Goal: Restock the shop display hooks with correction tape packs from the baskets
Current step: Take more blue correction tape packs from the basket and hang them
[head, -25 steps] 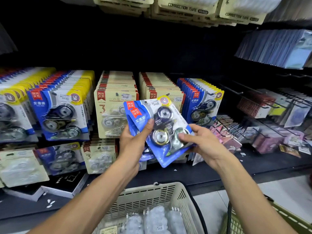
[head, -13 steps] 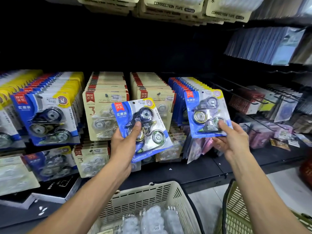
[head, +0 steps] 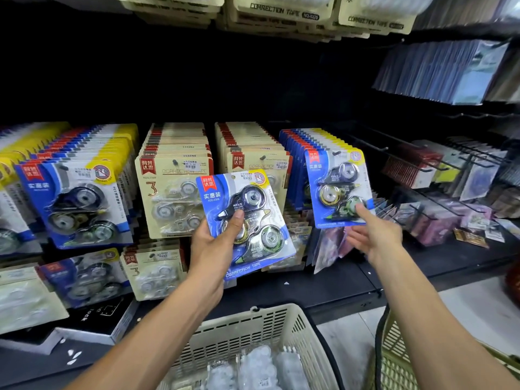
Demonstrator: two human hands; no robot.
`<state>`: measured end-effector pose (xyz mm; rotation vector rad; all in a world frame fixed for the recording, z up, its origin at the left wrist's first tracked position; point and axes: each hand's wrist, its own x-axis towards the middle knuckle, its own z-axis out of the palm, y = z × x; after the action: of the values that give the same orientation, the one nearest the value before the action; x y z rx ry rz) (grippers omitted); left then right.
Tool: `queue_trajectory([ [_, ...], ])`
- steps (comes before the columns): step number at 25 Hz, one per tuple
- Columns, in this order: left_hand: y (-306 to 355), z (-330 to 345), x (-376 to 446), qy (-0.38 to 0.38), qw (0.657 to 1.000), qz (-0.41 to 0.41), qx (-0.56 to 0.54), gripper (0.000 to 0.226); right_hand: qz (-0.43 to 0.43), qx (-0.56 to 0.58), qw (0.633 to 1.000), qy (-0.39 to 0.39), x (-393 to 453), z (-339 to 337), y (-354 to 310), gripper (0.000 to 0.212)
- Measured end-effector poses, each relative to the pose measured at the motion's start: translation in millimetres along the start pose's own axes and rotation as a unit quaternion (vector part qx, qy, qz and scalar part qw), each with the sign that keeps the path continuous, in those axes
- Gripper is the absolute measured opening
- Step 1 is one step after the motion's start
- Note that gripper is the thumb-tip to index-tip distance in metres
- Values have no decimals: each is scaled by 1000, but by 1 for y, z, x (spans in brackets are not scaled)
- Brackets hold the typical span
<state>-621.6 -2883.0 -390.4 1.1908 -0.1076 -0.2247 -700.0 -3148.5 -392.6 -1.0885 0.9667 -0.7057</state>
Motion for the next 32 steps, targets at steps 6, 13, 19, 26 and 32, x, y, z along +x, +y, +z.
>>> queue_trajectory([
  [6,0,4,1,-18,1000,11,8,18,40,-91,974,-201,-17,10,10,31],
  [13,-1,11,5,-5,1000,19,14,17,-24,-159,894,-419,-57,35,6,17],
  [19,-1,11,4,-64,994,46,75,14,-52,-195,890,-409,-62,42,17,12],
  [26,-11,-11,10,-148,820,135,536,91,-82,33,954,-285,-42,20,2,11],
  [32,-13,-18,17,-156,660,206,706,114,-70,108,988,-79,-15,-12,-11,5],
])
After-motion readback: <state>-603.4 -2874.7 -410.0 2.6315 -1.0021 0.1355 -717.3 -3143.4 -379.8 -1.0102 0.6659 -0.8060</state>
